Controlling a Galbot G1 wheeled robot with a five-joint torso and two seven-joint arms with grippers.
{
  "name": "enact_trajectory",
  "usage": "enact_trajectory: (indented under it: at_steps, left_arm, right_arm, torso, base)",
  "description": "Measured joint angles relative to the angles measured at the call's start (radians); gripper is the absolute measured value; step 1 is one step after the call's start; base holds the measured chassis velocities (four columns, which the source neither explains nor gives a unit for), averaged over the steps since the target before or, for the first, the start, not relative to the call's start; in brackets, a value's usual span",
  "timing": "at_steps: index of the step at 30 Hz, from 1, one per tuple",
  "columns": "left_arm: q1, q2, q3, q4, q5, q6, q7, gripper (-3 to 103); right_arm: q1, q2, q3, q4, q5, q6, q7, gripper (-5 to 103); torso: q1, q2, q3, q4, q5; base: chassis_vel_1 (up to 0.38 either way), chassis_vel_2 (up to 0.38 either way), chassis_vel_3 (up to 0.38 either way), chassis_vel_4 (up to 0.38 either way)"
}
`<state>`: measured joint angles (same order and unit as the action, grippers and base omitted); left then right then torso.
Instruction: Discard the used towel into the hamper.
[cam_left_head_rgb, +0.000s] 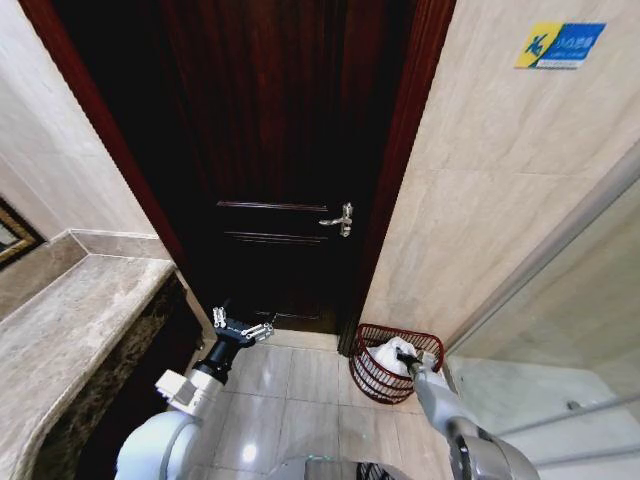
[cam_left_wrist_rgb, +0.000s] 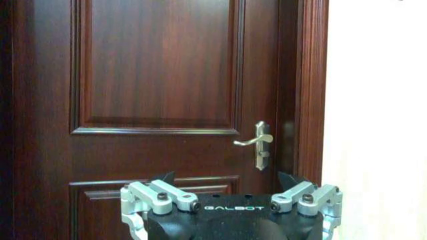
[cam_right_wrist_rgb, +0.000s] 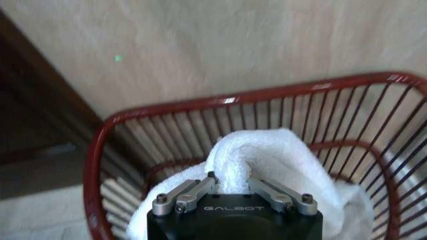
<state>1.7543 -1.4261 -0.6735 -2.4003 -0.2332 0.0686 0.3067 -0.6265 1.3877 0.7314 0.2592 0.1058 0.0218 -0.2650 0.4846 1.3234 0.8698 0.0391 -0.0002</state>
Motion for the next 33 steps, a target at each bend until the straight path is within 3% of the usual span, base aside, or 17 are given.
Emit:
enact_trajectory:
  at_steps: [4,7,12,14,16,17,19,21,22,25,26,28,33]
  left_arm:
    - [0.0,0.0,0.0,0.0,0.0,0.0,0.0,100]
    - [0.0,0.0,0.0,0.0,0.0,0.0,0.0,100]
    - [0.0,0.0,0.0,0.0,0.0,0.0,0.0,100]
    - [0.0,0.0,0.0,0.0,0.0,0.0,0.0,100]
    - [0.0,0.0,0.0,0.0,0.0,0.0,0.0,100]
    - [0.0,0.0,0.0,0.0,0.0,0.0,0.0,100]
    - [0.0,0.0,0.0,0.0,0.0,0.0,0.0,100]
    - [0.0,0.0,0.0,0.0,0.0,0.0,0.0,100]
    - [0.0,0.0,0.0,0.0,0.0,0.0,0.0,100]
    - [0.0,0.0,0.0,0.0,0.0,0.0,0.0,100]
    - [0.0,0.0,0.0,0.0,0.0,0.0,0.0,100]
    - [0.0,0.0,0.0,0.0,0.0,0.0,0.0,100]
    - [0.0,0.0,0.0,0.0,0.0,0.0,0.0,100]
  right_arm:
    - [0.0,0.009,-0.002,-0.016,0.047,-0.032,-0.035,7]
    - [-0.001,-0.001,-0.004,-0.034,0.124,0.008,-0.141,7]
    - [0.015,-0.036,-0.002,-0.023,0.095,-0.048,-0.109,7]
    - [0.002,-0.056,-0.003,0.01,0.091,-0.056,-0.108,17]
    - [-0.014,-0.061,-0.003,0.026,0.091,0.008,-0.084,28]
    - [-0.014,-0.061,-0.003,0.026,0.091,0.008,-0.084,28]
    - [-0.049,-0.053,-0.006,0.075,0.118,0.086,-0.03,33]
    - [-0.085,-0.051,-0.012,0.133,0.135,0.098,-0.031,33]
    - [-0.142,-0.05,-0.019,0.216,0.15,0.098,-0.04,44]
    - [-0.295,-0.05,-0.039,0.445,0.216,0.051,-0.065,61]
    - [-0.295,-0.05,-0.039,0.445,0.216,0.051,-0.065,61]
    - [-0.415,-0.067,-0.066,0.645,0.316,-0.059,-0.069,72]
    - [-0.555,-0.094,-0.059,0.858,0.377,-0.104,-0.104,88]
  torso:
    - [0.0,0.0,0.0,-0.0003,0.0003]
    - [0.0,0.0,0.0,-0.0003,0.0009]
    - [0.0,0.0,0.0,0.0,-0.0005]
    - [0.0,0.0,0.0,-0.0003,0.0002]
    - [0.0,0.0,0.0,-0.0004,0.0001]
    - [0.0,0.0,0.0,-0.0004,0.0001]
    - [0.0,0.0,0.0,-0.0001,0.0008]
    - [0.0,0.0,0.0,0.0003,0.0004]
    - [0.0,0.0,0.0,0.0003,0.0001]
    - [0.0,0.0,0.0,-0.0006,0.0007]
    - [0.0,0.0,0.0,-0.0006,0.0007]
    - [0.0,0.0,0.0,-0.0004,0.0003]
    - [0.0,0.0,0.0,-0.0001,0.0001]
  base:
    - [0.0,0.0,0.0,0.0]
    - [0.0,0.0,0.0,0.0]
    - [0.0,0.0,0.0,0.0]
    - [0.0,0.0,0.0,0.0]
    - [0.0,0.0,0.0,0.0]
    - [0.0,0.0,0.0,0.0]
    - [0.0,0.0,0.0,0.0]
    - [0.0,0.0,0.0,0.0]
    - [0.0,0.0,0.0,0.0]
    - [0.0,0.0,0.0,0.0]
    - [0.0,0.0,0.0,0.0]
    - [0.0,0.0,0.0,0.0]
    - [0.0,0.0,0.0,0.0]
